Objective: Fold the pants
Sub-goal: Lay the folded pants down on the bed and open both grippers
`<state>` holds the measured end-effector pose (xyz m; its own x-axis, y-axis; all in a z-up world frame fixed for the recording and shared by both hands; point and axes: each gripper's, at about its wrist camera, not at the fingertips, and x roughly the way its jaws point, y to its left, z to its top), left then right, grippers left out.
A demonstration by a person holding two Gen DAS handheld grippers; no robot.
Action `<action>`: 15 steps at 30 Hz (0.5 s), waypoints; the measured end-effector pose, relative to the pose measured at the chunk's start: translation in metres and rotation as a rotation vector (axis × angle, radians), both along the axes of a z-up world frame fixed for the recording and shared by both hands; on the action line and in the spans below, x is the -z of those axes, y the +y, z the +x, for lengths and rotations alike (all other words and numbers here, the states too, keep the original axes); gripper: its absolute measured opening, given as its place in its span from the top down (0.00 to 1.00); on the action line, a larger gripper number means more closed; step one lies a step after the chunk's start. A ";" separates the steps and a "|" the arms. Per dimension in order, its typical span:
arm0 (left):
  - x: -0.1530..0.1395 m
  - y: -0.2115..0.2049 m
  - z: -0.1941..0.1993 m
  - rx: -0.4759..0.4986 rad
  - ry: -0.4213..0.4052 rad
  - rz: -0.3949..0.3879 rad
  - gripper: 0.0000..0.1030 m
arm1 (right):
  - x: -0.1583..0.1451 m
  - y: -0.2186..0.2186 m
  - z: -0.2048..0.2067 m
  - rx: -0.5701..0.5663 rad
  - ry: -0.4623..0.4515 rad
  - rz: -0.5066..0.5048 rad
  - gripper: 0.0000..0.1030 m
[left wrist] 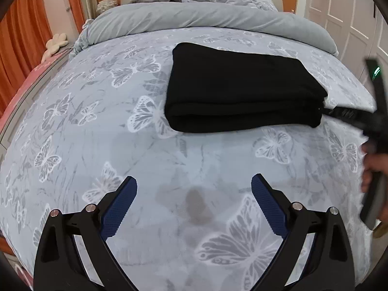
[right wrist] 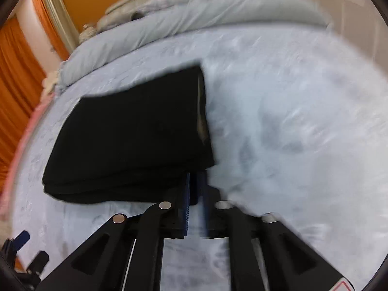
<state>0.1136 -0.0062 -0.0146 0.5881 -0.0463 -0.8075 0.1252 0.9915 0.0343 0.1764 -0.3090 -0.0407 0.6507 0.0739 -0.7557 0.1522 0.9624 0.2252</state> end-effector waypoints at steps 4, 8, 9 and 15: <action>0.000 0.003 0.004 -0.010 0.009 -0.026 0.09 | -0.001 0.028 -0.004 -0.084 -0.006 -0.039 0.84; -0.002 0.005 0.001 -0.018 -0.016 0.003 0.09 | 0.044 0.023 -0.008 -0.035 0.152 -0.081 0.85; -0.003 0.006 0.001 -0.019 -0.021 0.003 0.09 | 0.034 0.025 -0.015 -0.033 0.164 -0.106 0.85; -0.013 0.007 -0.008 -0.016 -0.070 -0.004 0.09 | -0.047 0.051 -0.099 -0.048 -0.086 -0.196 0.40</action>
